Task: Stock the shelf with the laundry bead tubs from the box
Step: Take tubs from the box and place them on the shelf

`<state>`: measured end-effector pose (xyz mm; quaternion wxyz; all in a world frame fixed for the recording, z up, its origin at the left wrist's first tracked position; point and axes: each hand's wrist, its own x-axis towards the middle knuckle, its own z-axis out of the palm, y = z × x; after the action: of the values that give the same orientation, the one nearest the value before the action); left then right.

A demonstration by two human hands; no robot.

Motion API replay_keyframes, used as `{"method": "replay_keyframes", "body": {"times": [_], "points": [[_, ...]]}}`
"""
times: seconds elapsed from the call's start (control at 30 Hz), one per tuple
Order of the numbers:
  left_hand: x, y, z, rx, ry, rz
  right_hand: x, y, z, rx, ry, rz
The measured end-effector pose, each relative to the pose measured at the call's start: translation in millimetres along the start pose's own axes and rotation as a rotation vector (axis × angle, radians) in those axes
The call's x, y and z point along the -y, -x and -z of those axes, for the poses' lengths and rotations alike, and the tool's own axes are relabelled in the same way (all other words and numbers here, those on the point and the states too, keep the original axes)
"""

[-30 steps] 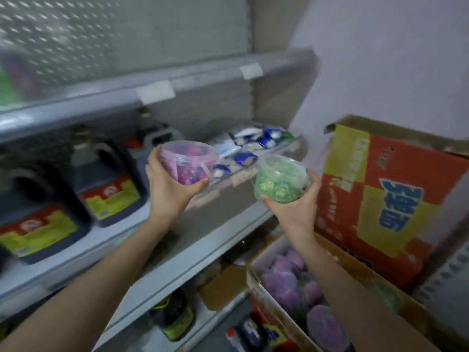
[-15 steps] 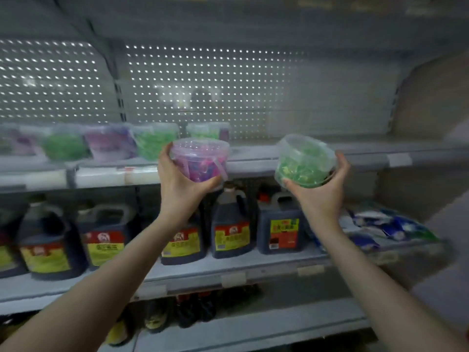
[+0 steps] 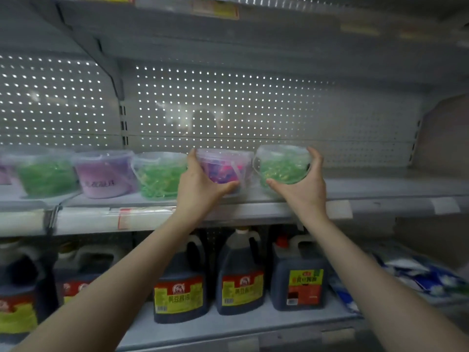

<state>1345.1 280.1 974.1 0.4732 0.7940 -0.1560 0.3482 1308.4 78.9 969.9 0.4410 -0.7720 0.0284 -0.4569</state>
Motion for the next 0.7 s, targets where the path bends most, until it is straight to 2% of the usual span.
{"method": "replay_keyframes", "body": {"times": [0.3,0.57,0.7], "points": [[13,-20,-13,0.142,-0.065,0.068,-12,-6,-5,0.142,0.215,-0.117],[0,22,5,0.156,-0.22,0.019,-16,34,34,0.092,0.209,-0.108],[-20,64,6,0.211,-0.263,-0.09,-32,68,70,0.055,0.275,-0.051]]}}
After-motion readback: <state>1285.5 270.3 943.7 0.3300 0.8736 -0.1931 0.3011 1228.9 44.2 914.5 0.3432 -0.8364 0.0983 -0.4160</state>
